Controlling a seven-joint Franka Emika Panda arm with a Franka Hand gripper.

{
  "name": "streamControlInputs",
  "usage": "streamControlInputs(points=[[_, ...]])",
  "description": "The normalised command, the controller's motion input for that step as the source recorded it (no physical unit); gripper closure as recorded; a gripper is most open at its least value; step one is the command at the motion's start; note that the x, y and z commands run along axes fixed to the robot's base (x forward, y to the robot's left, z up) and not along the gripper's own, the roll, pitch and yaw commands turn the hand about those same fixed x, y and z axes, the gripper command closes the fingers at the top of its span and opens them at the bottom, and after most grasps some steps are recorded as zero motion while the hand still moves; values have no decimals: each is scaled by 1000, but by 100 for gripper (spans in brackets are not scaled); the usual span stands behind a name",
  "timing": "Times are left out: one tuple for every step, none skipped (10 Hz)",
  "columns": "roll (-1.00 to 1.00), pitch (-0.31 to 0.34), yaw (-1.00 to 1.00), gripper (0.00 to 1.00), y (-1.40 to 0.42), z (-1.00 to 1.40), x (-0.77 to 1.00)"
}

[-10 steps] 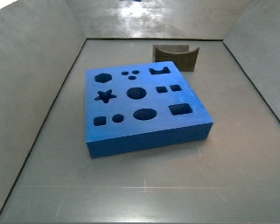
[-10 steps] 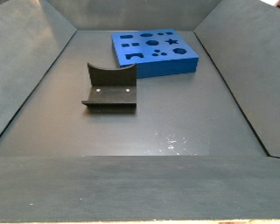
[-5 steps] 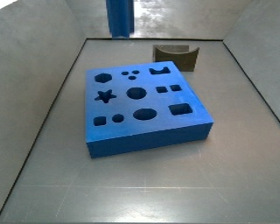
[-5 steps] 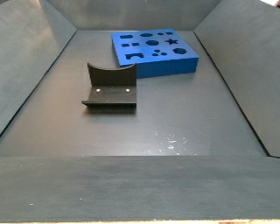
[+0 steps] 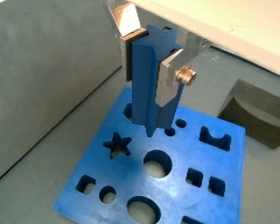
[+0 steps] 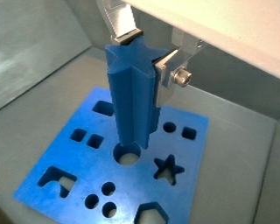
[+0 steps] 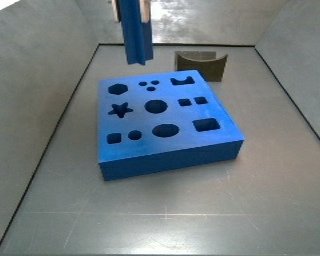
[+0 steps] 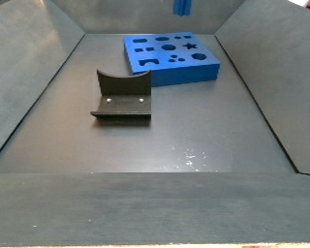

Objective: Pick up the star object. Move to above the board. Insert the star object.
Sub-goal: Insert the star object.

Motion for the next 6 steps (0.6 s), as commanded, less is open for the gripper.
streamControlInputs(points=[[0,-57,0,100,0,-63,-40],[129,-317,0,100,-317,-643,-340],[140,-400,0,100,-317,-849,-486],[120,-254,0,100,-186,-609,-343],[20,0,0,100,0,0,0],[151,-420,0,100,-151,-751,-194]])
